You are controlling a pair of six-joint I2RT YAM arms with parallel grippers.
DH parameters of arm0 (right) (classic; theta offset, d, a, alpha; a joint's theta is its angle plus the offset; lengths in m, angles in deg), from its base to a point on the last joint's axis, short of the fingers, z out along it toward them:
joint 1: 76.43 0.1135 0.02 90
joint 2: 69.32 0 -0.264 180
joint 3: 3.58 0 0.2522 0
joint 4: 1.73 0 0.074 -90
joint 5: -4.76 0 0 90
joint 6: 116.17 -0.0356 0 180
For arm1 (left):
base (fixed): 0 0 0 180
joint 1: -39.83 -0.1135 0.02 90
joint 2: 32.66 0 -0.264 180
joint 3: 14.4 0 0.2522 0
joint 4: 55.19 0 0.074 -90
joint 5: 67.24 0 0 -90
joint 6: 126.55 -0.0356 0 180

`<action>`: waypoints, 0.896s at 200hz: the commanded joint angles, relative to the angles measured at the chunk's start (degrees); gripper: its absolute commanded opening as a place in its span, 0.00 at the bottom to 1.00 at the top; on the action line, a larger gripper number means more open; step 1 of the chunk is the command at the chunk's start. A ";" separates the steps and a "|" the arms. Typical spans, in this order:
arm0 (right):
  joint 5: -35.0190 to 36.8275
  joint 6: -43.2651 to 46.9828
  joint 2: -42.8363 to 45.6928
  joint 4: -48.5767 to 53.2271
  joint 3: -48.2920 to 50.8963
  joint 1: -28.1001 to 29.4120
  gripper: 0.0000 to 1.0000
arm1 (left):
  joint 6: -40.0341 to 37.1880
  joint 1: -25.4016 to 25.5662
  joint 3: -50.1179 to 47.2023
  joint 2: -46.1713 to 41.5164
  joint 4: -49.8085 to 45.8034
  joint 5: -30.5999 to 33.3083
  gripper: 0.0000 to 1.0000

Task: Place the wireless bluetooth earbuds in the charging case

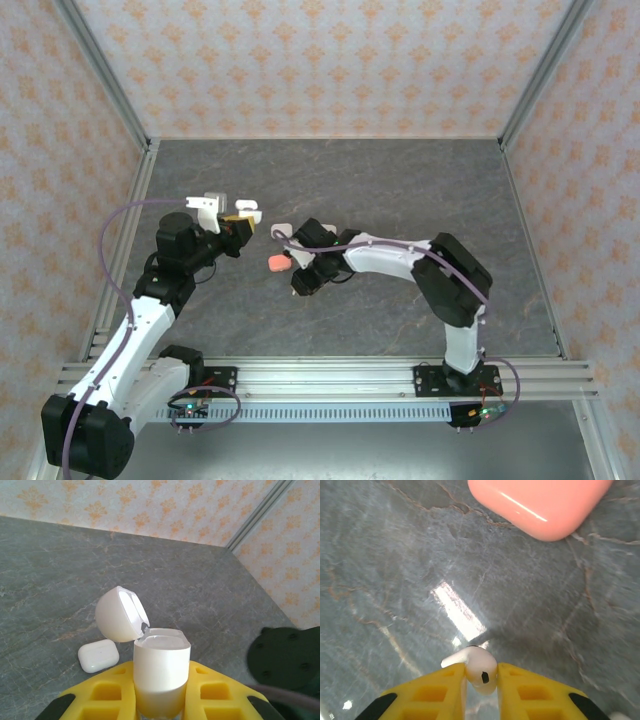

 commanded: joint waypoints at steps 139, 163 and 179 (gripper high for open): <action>17.93 9.65 36.50 -5.97 -0.88 -0.36 0.22 | -4.03 14.26 -0.92 0.74 13.79 -15.93 0.00; 16.86 10.73 35.86 -6.84 -0.93 0.91 0.22 | -4.85 15.82 -0.66 0.85 14.31 -15.89 0.00; 15.87 10.89 35.37 -7.16 -0.91 1.26 0.22 | -5.07 16.20 -0.58 0.85 14.31 -15.89 0.00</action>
